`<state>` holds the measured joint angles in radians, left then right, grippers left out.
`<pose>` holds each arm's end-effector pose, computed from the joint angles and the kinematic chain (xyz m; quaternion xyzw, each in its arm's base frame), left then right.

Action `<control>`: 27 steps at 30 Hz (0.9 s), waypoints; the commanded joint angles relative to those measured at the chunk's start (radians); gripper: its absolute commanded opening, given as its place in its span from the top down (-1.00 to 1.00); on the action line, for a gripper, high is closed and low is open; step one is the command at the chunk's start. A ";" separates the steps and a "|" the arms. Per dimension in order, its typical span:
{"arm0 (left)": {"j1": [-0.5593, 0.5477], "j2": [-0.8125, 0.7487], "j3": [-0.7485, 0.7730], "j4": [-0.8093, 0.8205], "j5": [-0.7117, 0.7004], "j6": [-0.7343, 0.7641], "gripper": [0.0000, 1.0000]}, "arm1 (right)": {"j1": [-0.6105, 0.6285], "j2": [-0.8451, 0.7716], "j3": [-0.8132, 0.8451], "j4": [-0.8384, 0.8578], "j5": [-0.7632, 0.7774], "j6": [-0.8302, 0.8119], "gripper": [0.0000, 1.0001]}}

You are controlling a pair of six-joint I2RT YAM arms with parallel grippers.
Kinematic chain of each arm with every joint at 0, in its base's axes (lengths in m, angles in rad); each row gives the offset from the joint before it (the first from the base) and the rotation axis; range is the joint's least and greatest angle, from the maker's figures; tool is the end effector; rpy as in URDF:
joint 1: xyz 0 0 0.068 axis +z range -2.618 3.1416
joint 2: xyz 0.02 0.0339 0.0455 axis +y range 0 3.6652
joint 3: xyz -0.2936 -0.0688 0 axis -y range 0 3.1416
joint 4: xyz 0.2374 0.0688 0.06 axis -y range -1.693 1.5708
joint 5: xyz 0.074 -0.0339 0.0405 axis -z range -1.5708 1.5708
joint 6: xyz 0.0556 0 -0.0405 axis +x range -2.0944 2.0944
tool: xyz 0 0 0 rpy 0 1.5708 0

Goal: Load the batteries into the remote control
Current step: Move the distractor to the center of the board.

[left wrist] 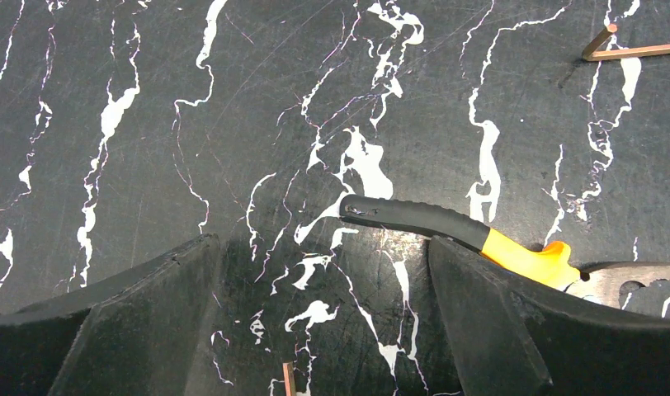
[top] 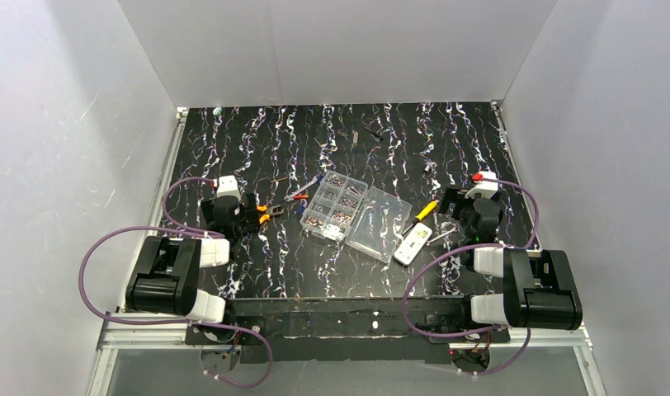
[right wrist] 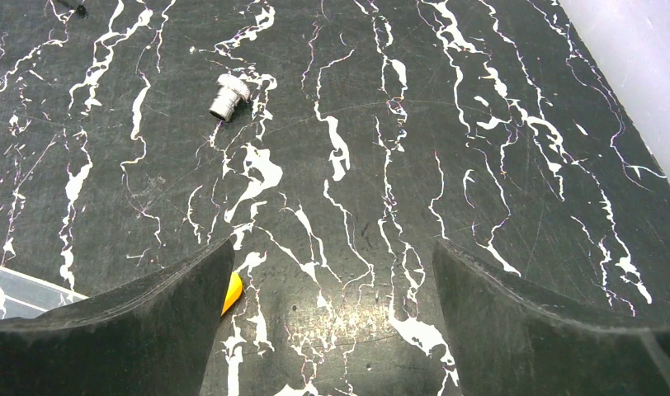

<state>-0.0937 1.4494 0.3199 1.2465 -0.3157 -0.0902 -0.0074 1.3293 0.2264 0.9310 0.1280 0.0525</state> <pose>0.2665 -0.0077 0.2307 -0.1163 0.6565 0.0363 0.7444 0.2376 -0.0089 0.1917 0.0640 0.7621 -0.0344 0.6434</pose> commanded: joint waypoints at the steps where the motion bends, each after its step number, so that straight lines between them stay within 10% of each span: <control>1: 0.009 0.041 -0.045 -0.188 -0.017 0.039 -0.99 | -0.006 -0.006 0.034 0.048 0.002 0.004 -0.97; 16: 0.009 0.037 -0.042 -0.196 -0.013 0.036 -0.99 | -0.009 -0.023 0.037 0.052 -0.010 -0.001 -0.97; 20: 0.006 -0.042 -0.050 -0.244 -0.062 0.045 -0.99 | -0.009 -0.164 0.161 -0.304 -0.034 0.019 -0.97; 27: 0.005 -0.186 0.248 -0.872 -0.276 -0.106 -0.99 | -0.009 -0.353 0.289 -0.589 -0.054 0.277 -0.97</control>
<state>-0.0937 1.3010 0.3988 0.8597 -0.4171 -0.1081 -0.0128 1.0485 0.4213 0.5369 0.0742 0.1425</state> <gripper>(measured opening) 0.993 0.983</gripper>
